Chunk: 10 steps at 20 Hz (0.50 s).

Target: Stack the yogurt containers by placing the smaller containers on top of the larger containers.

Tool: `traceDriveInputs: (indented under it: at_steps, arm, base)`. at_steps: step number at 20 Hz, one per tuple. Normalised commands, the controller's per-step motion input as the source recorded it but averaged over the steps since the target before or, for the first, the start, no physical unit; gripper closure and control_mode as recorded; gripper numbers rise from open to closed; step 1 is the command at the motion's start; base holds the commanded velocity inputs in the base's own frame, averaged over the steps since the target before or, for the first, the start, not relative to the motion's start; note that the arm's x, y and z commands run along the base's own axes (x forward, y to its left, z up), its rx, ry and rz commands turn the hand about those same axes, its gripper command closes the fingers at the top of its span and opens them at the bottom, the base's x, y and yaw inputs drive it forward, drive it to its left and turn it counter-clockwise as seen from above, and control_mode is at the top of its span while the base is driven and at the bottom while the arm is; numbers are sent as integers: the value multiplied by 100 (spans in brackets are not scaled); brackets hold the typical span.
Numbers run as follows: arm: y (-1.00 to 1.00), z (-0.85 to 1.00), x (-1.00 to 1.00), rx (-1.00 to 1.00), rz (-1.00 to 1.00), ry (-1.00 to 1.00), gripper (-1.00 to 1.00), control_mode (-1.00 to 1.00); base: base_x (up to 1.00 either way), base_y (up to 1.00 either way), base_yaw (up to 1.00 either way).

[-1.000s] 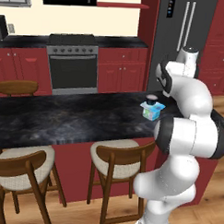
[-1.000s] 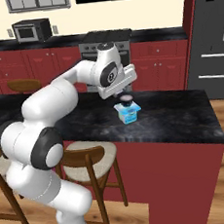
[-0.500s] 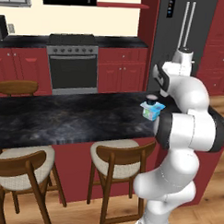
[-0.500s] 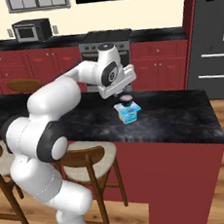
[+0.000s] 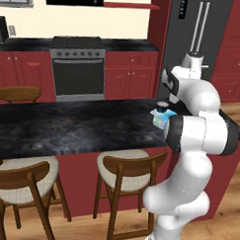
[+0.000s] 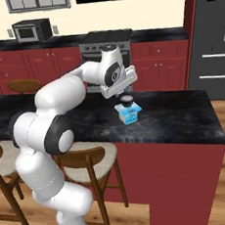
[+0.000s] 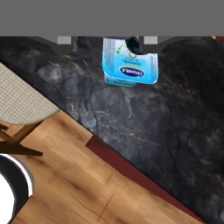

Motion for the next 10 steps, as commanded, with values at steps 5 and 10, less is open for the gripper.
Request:
traceDriveInputs:
  at_steps: [5,10]
  arm:
    - [46,-13,32,6,-31,0,100,-100]
    - [50,-14,41,6,-32,-2,100,-100]
  base:
    - [0,0,0]
    - [0,0,0]
